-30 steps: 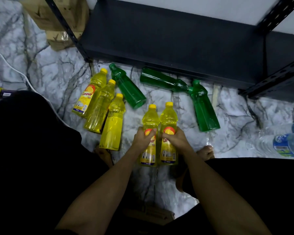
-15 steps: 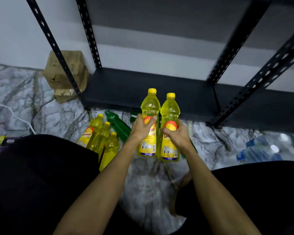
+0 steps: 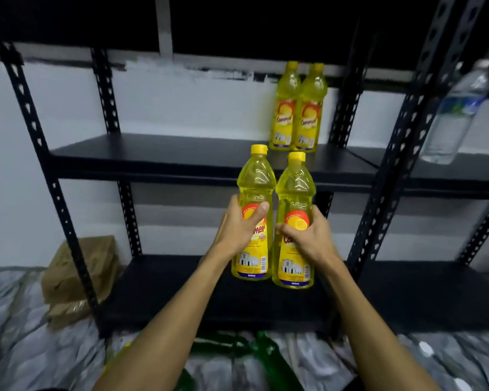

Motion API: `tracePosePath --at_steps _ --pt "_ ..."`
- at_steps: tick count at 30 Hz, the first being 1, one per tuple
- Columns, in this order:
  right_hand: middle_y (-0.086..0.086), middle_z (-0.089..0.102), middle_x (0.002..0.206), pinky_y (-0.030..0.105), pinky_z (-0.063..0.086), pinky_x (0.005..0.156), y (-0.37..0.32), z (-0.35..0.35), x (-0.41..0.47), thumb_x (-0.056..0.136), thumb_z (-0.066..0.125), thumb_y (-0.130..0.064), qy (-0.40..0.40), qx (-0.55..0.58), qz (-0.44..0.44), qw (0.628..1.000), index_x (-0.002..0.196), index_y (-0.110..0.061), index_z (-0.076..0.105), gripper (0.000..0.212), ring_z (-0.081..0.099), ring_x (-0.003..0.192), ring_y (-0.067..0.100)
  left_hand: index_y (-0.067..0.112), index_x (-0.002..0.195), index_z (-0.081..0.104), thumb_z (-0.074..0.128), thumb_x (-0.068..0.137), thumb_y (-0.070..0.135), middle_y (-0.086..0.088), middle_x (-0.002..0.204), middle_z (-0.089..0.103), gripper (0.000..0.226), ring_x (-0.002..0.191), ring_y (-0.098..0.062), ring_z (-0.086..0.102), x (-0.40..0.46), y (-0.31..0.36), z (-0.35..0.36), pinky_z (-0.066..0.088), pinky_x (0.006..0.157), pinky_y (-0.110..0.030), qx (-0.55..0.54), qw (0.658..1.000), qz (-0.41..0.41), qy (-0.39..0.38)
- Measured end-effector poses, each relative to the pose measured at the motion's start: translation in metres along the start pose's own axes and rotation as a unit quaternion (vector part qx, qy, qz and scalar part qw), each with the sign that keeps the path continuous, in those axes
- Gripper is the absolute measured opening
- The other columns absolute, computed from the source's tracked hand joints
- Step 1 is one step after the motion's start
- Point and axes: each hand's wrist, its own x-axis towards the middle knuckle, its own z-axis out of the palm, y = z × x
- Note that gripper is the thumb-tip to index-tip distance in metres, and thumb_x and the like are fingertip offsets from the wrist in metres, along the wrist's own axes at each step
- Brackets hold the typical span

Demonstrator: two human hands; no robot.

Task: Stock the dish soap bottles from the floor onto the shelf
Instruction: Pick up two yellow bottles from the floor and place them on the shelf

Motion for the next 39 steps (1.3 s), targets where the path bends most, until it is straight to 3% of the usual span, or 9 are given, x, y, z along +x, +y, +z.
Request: tracePosePath --at_steps 4,12,19,25,28,30,33,36,39 --pt "-0.008 0.065 0.101 0.011 0.051 0.058 -0.051 -0.034 0.051 0.076 0.085 -0.023 0.038 -0.007 -0.076 0.996 0.12 -0.02 0.049 0.057 0.066 0.082 0.003 0.029 0.124 0.05 0.062 0.081 0.07 0.011 0.113 0.067 0.06 0.1 -0.01 0.068 0.062 0.057 0.004 0.058 0.083 -0.038 0.006 0.997 0.078 0.005" --pt "-0.011 0.061 0.106 0.015 0.049 0.066 -0.1 -0.084 0.155 0.075 0.085 -0.028 0.078 -0.018 -0.162 0.984 0.123 -0.024 0.044 0.063 0.065 0.089 0.004 0.026 0.129 0.045 0.063 0.082 0.067 0.003 0.12 0.066 0.065 0.105 -0.016 0.068 0.176 0.128 0.027 0.058 0.089 -0.048 -0.008 0.989 0.149 -0.018" --pt "-0.017 0.056 0.106 0.007 0.049 0.061 -0.076 -0.096 0.215 0.077 0.084 -0.025 0.087 -0.017 -0.179 0.98 0.125 -0.023 0.041 0.065 0.06 0.09 -0.002 0.027 0.133 0.044 0.062 0.081 0.069 0.004 0.123 0.065 0.069 0.109 -0.015 0.067 0.237 0.11 0.055 0.057 0.091 -0.049 -0.017 0.987 0.159 -0.033" --pt "-0.01 0.053 0.111 0.012 0.052 0.064 -0.048 -0.099 0.27 0.079 0.083 -0.029 0.075 -0.034 -0.151 0.985 0.126 -0.019 0.027 0.074 0.06 0.093 0.002 0.028 0.144 0.027 0.06 0.084 0.066 0.002 0.136 0.056 0.078 0.117 -0.017 0.062 0.283 0.088 0.065 0.055 0.095 -0.046 0.009 0.985 0.159 -0.062" --pt "0.004 0.052 0.124 0.037 0.057 0.088 -0.04 -0.097 0.301 0.073 0.085 -0.043 0.058 -0.06 -0.133 0.988 0.125 -0.021 0.023 0.084 0.063 0.106 0.02 0.031 0.143 0.012 0.058 0.089 0.059 0.001 0.14 0.049 0.077 0.119 -0.018 0.06 0.306 0.083 0.065 0.055 0.093 -0.038 0.05 0.983 0.156 -0.088" --pt "0.007 0.046 0.13 0.044 0.055 0.095 -0.037 -0.098 0.318 0.061 0.084 -0.061 0.051 -0.079 -0.132 0.987 0.123 -0.025 0.023 0.094 0.059 0.114 0.024 0.037 0.137 0.012 0.058 0.083 0.07 -0.004 0.145 0.046 0.079 0.124 -0.021 0.057 0.322 0.078 0.064 0.054 0.096 -0.043 0.073 0.981 0.158 -0.084" --pt "0.004 0.038 0.13 0.044 0.052 0.099 -0.026 -0.098 0.34 0.06 0.082 -0.068 0.048 -0.09 -0.13 0.986 0.124 -0.027 0.027 0.093 0.051 0.122 0.025 0.041 0.14 0.013 0.055 0.071 0.084 -0.004 0.148 0.039 0.092 0.13 -0.024 0.051 0.345 0.066 0.067 0.051 0.101 -0.052 0.087 0.982 0.153 -0.065" --pt "0.001 0.04 0.132 0.044 0.043 0.107 -0.009 -0.094 0.355 0.072 0.075 -0.066 0.062 -0.088 -0.147 0.983 0.132 -0.035 0.03 0.082 0.04 0.13 0.021 0.038 0.147 0.007 0.055 0.081 0.074 -0.004 0.15 0.039 0.09 0.13 -0.024 0.052 0.352 0.06 0.077 0.051 0.1 -0.05 0.074 0.982 0.163 -0.068" --pt "-0.001 0.042 0.134 0.045 0.043 0.108 0.0 -0.09 0.364 0.068 0.073 -0.073 0.067 -0.079 -0.159 0.982 0.138 -0.039 0.029 0.089 0.043 0.131 0.019 0.033 0.15 0.005 0.056 0.091 0.06 -0.002 0.151 0.039 0.083 0.131 -0.022 0.051 0.361 0.051 0.085 0.052 0.101 -0.047 0.071 0.979 0.186 -0.045"
